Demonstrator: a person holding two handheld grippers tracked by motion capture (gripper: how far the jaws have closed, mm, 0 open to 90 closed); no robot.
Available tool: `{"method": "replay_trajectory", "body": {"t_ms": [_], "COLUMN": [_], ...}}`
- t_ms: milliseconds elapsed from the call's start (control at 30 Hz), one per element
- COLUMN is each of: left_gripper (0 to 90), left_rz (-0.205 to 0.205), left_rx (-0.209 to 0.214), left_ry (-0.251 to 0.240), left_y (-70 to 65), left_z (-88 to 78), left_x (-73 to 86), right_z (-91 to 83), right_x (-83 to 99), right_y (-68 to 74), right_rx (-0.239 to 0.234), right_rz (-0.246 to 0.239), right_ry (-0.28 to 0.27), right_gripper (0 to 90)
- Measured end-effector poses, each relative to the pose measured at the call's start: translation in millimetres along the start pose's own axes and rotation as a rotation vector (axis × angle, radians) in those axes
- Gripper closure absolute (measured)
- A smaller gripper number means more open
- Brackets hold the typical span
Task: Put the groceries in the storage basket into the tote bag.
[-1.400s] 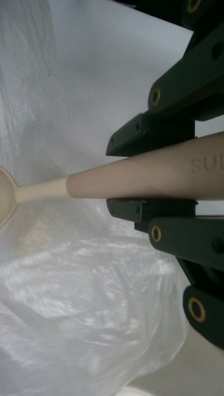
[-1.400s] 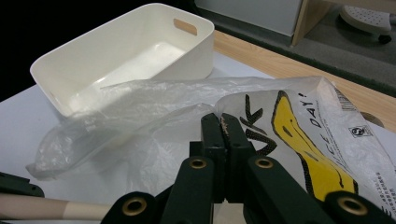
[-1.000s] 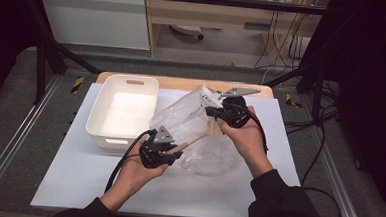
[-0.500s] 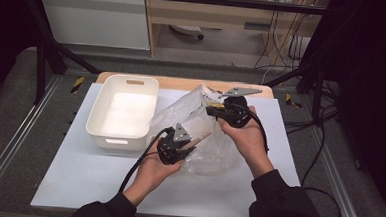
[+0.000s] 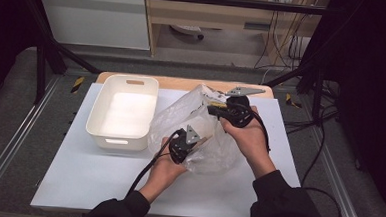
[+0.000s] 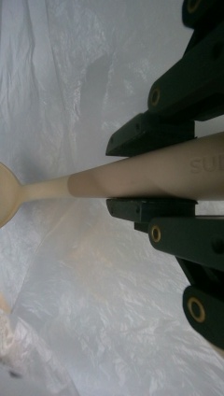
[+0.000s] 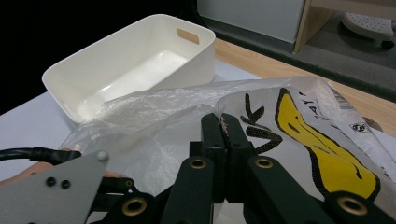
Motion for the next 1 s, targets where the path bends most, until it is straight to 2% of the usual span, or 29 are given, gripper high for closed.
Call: {"method": "replay_trajectory", "body": {"t_ms": [100,300,667,833,1000], "left_gripper": [68.8,68.8,68.8,68.9,68.8], "left_rz": [0.001,0.006,0.001,-0.004,0.013], "left_rx": [0.006,-0.012,-0.020,-0.023,-0.027], "left_ry": [-0.008,-0.005,-0.016,-0.025,-0.031], "left_y": [0.5,3.5,8.6,9.0,9.7], "left_z": [7.8,21.2,39.2,43.3,45.2], "left_x": [0.4,0.8,-6.9,-10.4,-17.8], "right_z": [-1.5,-3.0,-5.2,-4.8,-5.1], "right_x": [0.0,-0.4,1.0,2.8,3.1], "right_y": [-0.7,-2.0,-6.2,-6.5,-4.5], "right_rx": [-0.002,-0.002,0.000,-0.001,-0.005], "right_rz": [0.000,-0.003,0.002,0.002,0.002], "right_ry": [-0.001,-0.003,0.001,0.006,0.009], "right_gripper": [90.0,90.0,90.0,90.0,90.0]}}
Point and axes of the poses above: each handheld gripper's, and its own axes: z roughly forward along the jaws, x roughly out of its underside, y roughly to its left, the point moved 8 cm from there along z, roughly forward along the jaws, and after that the axes turned 6 degrees about x, right-handed, at the moved point
